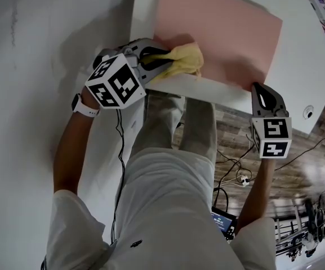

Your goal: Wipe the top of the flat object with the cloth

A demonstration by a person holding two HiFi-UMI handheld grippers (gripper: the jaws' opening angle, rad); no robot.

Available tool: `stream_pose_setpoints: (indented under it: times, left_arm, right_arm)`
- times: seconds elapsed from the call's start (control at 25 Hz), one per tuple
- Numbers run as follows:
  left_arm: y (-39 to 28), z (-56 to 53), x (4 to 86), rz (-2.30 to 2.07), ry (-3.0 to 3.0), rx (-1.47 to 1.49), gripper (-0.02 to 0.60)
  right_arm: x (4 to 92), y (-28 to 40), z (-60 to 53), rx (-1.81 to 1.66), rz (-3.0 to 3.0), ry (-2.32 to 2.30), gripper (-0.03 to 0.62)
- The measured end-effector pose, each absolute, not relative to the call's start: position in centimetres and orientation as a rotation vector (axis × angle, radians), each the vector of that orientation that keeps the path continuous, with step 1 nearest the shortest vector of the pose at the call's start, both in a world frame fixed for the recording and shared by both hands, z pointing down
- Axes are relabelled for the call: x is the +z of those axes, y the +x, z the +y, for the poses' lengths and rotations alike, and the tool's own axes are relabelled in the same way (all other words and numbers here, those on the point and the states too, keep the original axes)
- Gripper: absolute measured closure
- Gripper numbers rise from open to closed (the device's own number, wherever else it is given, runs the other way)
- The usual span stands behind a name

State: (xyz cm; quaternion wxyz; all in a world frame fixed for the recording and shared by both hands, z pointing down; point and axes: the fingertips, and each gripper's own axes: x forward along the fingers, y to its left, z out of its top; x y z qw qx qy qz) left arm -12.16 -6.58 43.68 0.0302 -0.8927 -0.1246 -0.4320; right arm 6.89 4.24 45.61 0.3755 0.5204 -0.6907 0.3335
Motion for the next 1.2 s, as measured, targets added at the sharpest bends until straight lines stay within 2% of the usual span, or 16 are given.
stream_pose_setpoints:
  times: [0.28,0.72,0.92,1.2]
  left_arm:
    - [-11.8,-6.5,43.7,-0.476,-2.667,-1.345,0.514]
    - [-11.9,-6.4,43.8,-0.531,-2.619,-1.355,0.515]
    - [-11.6,-6.6,43.8,-0.605,-2.58,-1.369,0.514]
    - [-9.6,-7.4,44.0,-0.742,-2.485,-1.358,0.506]
  right_arm:
    - [44.9,6.7,3.6,0.772,-1.762,1.267,0.586]
    - [45.3,0.8,0.5,0.612,-1.858,1.065,0.588]
    - [45.6,0.7,0.6,0.745,-1.896,1.011,0.589]
    - [45.7,0.7,0.5,0.705,-1.873,0.974,0.589]
